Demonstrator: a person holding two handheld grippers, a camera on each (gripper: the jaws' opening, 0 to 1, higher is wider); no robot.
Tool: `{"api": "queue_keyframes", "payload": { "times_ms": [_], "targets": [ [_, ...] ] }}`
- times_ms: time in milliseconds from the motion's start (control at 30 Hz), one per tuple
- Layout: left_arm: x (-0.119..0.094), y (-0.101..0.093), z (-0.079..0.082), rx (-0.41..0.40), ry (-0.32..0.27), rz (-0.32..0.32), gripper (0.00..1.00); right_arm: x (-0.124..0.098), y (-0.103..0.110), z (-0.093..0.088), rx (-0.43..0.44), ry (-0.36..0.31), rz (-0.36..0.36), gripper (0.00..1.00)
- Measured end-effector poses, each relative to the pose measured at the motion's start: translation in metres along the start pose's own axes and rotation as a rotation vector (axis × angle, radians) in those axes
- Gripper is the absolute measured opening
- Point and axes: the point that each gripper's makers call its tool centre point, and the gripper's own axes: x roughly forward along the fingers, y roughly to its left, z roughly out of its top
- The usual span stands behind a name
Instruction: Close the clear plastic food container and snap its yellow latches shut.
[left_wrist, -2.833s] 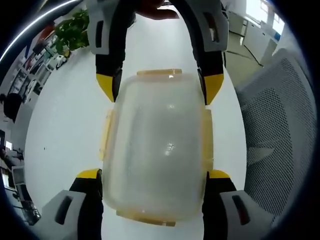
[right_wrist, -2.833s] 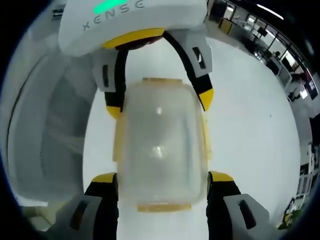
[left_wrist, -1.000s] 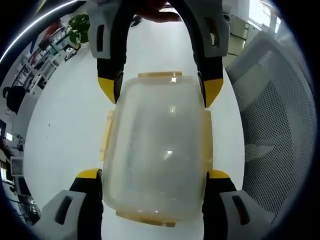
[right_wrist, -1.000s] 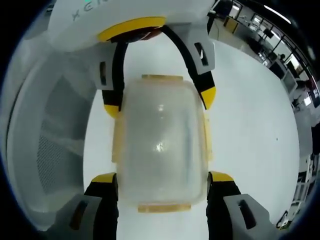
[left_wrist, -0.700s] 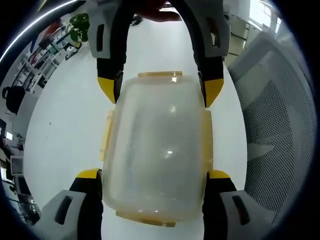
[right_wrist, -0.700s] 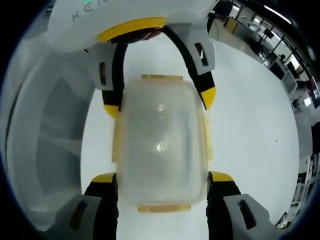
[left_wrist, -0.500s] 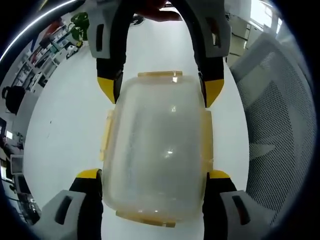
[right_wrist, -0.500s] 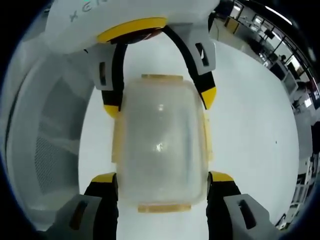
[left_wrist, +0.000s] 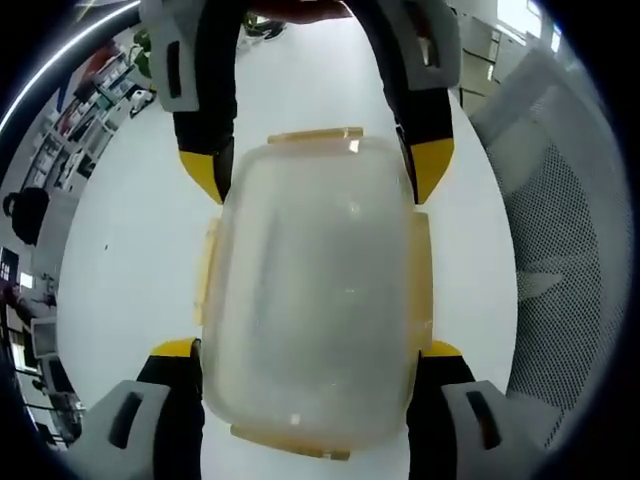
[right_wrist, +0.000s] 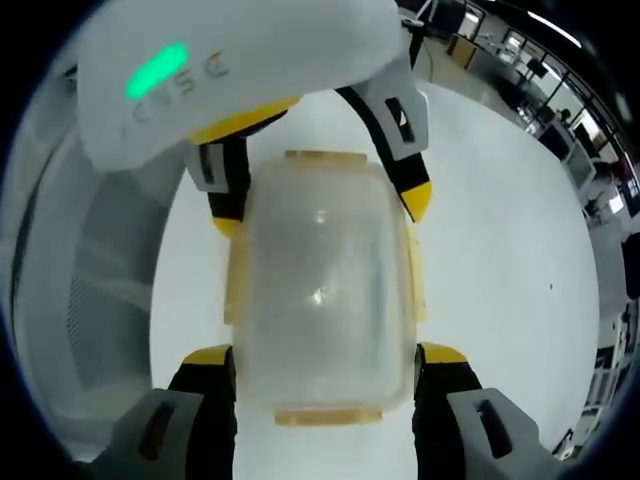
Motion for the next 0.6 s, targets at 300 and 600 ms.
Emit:
{"api": "queue_keyframes", "payload": {
  "times_ms": [300, 600],
  "targets": [
    [0.002, 0.010, 0.002, -0.015, -0.014, -0.005, 0.85, 0.000, -0.012, -0.002, -0.005, -0.008, 0.002, 0.72],
    [0.006, 0.023, 0.003, -0.017, -0.018, -0.006, 0.85, 0.000, -0.026, -0.003, -0.006, -0.007, 0.002, 0.72]
  ]
}}
